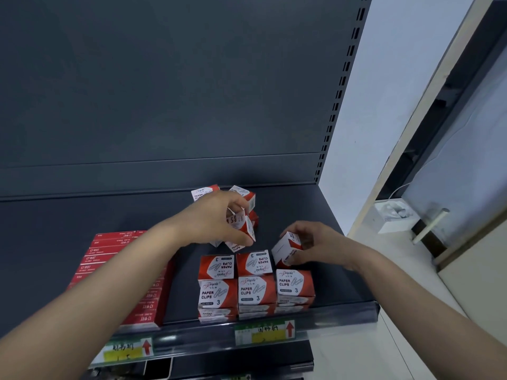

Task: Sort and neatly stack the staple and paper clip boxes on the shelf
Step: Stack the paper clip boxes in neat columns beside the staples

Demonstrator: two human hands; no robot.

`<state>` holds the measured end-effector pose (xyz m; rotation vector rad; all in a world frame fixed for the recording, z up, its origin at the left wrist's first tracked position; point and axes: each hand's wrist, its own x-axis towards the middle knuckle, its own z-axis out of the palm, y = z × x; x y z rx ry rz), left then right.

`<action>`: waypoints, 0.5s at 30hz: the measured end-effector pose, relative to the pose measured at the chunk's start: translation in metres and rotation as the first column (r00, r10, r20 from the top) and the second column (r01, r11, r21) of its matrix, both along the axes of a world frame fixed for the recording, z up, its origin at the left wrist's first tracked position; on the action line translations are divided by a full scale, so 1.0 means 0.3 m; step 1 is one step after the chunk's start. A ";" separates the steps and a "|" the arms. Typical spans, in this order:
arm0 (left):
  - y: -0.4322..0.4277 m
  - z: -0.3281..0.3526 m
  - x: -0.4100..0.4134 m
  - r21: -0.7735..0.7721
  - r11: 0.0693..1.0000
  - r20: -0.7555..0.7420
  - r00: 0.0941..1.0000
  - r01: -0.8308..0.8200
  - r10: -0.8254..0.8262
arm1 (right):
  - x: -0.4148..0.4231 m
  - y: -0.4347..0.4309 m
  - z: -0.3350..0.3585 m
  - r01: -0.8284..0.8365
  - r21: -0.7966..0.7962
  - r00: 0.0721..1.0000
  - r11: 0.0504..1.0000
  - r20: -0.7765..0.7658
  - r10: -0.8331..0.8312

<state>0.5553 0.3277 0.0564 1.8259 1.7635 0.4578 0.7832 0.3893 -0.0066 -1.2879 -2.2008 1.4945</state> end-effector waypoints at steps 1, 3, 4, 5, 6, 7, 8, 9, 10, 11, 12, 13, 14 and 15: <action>-0.006 -0.004 0.001 -0.005 1.000 0.014 1.000 -0.003 0.003 | 0.000 -0.004 0.001 -0.002 0.006 1.000 1.000 0.006 0.002; -0.016 -0.012 0.004 -0.004 1.000 0.026 1.000 -0.017 0.017 | -0.001 -0.011 0.012 -0.012 0.027 1.000 1.000 0.020 0.011; -0.019 -0.015 0.005 -0.005 1.000 0.026 0.999 -0.018 0.019 | -0.002 -0.015 0.022 -0.020 0.043 1.000 0.999 0.025 0.019; -0.023 -0.016 0.006 -0.010 1.000 0.022 1.000 -0.013 0.014 | -0.002 -0.017 0.034 -0.039 0.074 0.998 0.997 0.048 0.035; -0.028 -0.017 0.007 -0.015 1.000 0.013 1.000 -0.002 0.002 | -0.005 -0.020 0.047 -0.074 0.125 0.993 0.989 0.102 0.062; -0.032 -0.017 0.007 -0.019 1.000 0.000 1.000 0.016 -0.016 | -0.008 -0.019 0.058 -0.124 0.179 0.979 0.976 0.184 0.091; -0.035 -0.018 0.007 -0.018 0.999 -0.012 0.999 0.036 -0.036 | -0.014 -0.018 0.065 -0.168 0.217 0.958 0.962 0.265 0.108; -0.038 -0.020 0.008 -0.016 0.998 -0.019 0.998 0.057 -0.057 | -0.021 -0.016 0.070 -0.193 0.232 0.941 0.953 0.320 0.112; -0.040 -0.020 0.009 -0.013 0.997 -0.021 0.997 0.079 -0.079 | -0.029 -0.015 0.075 -0.201 0.236 0.931 0.951 0.347 0.111; -0.043 -0.022 0.011 -0.010 0.995 -0.021 0.995 0.102 -0.102 | -0.037 -0.012 0.077 -0.207 0.234 0.927 0.950 0.358 0.114; -0.047 -0.022 0.013 -0.013 0.992 -0.025 0.992 0.124 -0.124 | -0.044 -0.009 0.078 -0.213 0.225 0.927 0.951 0.353 0.125; -0.050 -0.025 0.015 -0.021 0.989 -0.027 0.989 0.143 -0.144 | -0.048 -0.005 0.076 -0.219 0.205 0.931 0.954 0.335 0.142; -0.052 -0.030 0.016 -0.033 0.987 -0.024 0.987 0.159 -0.160 | -0.050 -0.001 0.075 -0.227 0.183 0.937 0.957 0.308 0.163; -0.052 -0.036 0.016 -0.048 0.984 -0.018 0.985 0.169 -0.170 | -0.049 0.002 0.072 -0.235 0.166 0.941 0.958 0.286 0.182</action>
